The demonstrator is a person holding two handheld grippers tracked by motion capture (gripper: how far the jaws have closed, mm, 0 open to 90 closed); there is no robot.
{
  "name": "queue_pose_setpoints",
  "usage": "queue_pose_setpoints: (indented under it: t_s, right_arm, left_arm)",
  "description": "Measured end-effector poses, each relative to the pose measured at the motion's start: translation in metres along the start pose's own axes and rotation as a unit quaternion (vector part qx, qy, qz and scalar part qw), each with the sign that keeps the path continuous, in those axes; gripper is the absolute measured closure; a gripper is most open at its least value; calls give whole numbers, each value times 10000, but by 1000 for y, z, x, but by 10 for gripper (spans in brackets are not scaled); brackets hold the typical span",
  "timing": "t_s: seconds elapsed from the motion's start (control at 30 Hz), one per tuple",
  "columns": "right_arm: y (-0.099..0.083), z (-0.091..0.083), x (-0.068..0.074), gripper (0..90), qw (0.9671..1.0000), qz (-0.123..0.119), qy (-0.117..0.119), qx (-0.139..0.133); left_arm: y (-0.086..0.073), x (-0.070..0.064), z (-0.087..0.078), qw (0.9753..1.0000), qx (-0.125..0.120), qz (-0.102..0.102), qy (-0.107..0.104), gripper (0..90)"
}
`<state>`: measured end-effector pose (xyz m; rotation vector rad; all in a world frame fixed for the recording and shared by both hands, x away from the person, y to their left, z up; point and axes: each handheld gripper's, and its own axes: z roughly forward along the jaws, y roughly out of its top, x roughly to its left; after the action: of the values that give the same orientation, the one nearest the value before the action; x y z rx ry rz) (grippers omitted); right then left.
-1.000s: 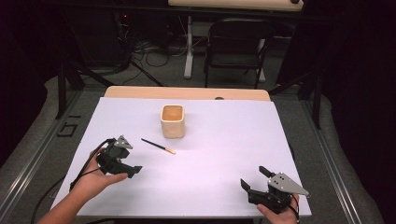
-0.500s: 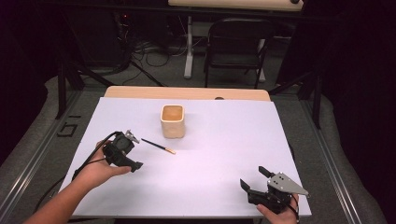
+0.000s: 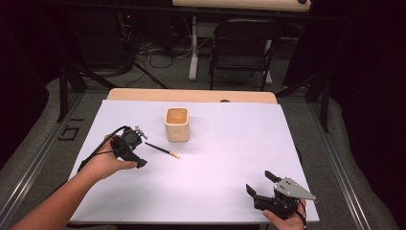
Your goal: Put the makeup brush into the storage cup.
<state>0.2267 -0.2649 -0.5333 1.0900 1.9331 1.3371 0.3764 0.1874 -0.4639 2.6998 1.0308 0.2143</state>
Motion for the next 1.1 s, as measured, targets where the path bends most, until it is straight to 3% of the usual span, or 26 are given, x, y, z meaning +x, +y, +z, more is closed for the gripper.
queue_pose_setpoints:
  t_s: [0.6, 1.1]
  right_arm:
    - [0, 1, 0, 171, 10000, -51, 43, 27]
    - [0, 1, 0, 171, 10000, -53, 47, 31]
  left_arm:
    - [36, 13, 3, 9993, 271, 230, 109, 297]
    - [51, 28, 12, 9987, 418, 251, 142, 312]
